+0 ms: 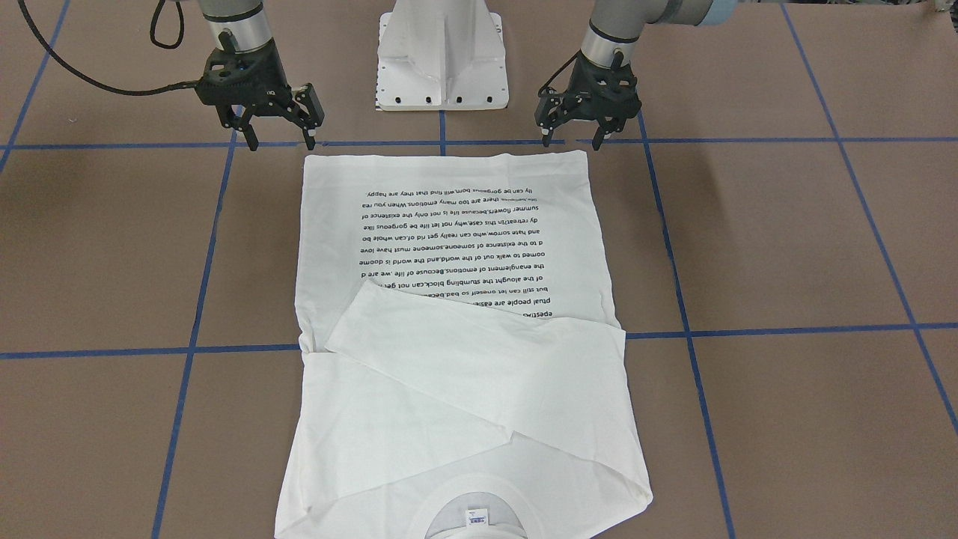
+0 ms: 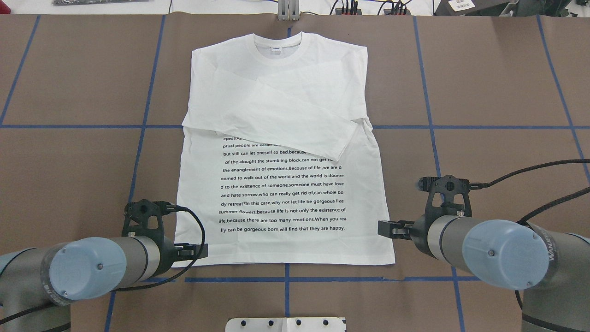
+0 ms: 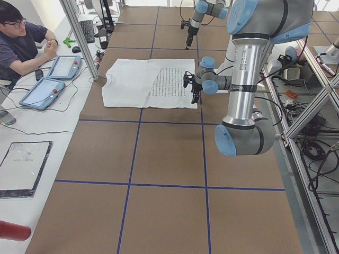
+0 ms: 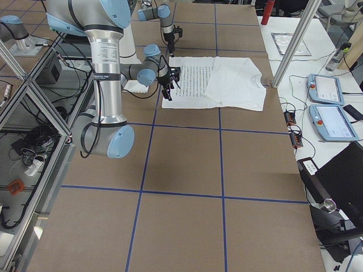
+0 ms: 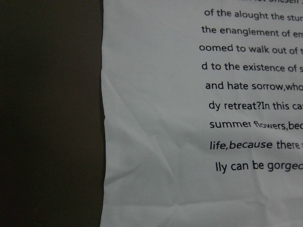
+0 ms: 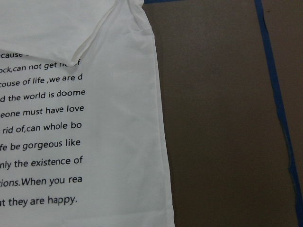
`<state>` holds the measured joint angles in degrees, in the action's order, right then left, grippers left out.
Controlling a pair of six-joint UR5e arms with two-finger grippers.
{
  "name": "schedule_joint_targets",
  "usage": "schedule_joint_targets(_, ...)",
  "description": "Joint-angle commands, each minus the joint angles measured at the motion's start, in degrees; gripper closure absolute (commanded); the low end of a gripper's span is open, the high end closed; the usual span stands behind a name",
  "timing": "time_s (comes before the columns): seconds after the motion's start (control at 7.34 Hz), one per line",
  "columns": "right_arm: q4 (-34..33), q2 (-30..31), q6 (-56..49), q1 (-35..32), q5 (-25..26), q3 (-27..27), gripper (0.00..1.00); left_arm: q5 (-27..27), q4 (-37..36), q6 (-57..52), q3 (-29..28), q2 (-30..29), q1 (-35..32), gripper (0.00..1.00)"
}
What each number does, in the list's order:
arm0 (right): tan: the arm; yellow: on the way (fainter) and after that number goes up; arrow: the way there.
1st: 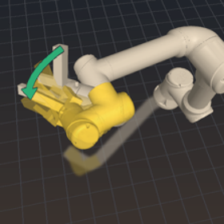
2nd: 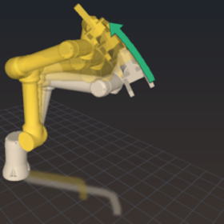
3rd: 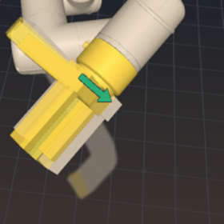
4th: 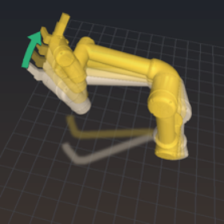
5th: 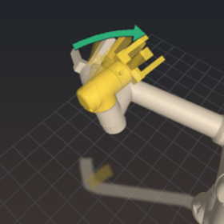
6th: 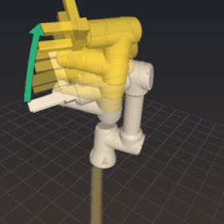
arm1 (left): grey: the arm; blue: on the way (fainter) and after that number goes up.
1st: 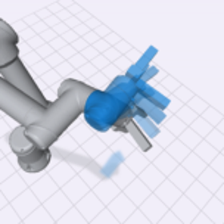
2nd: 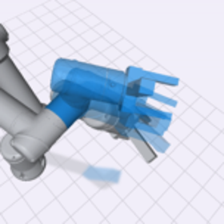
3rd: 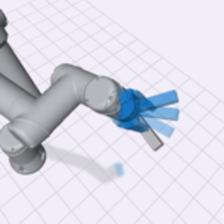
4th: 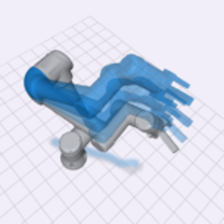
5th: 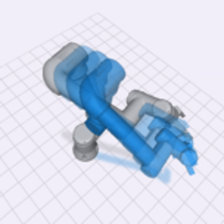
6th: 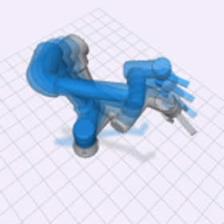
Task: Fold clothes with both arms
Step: 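Position both grippers at the hem corners nearest the robot and grasp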
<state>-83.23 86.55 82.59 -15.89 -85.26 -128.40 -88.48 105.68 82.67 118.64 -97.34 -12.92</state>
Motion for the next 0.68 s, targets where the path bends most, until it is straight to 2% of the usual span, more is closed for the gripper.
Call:
schedule_joint_targets(0.0, 0.0, 0.0, 0.0, 0.2, 0.2, 0.1, 0.0, 0.1, -0.1, 0.1, -1.7, 0.0, 0.6, 0.1)
schedule_joint_targets(0.14, 0.0, 0.0, 0.0, 0.2, 0.1, 0.1, 0.0, 0.1, -0.1, 0.1, -1.8, 0.0, 0.6, 0.15)
schedule_joint_targets(0.54, 0.0, 0.0, 0.0, 0.2, 0.2, 0.1, 0.0, 0.1, -0.1, 0.0, -3.0, -0.2, 0.7, 0.17)
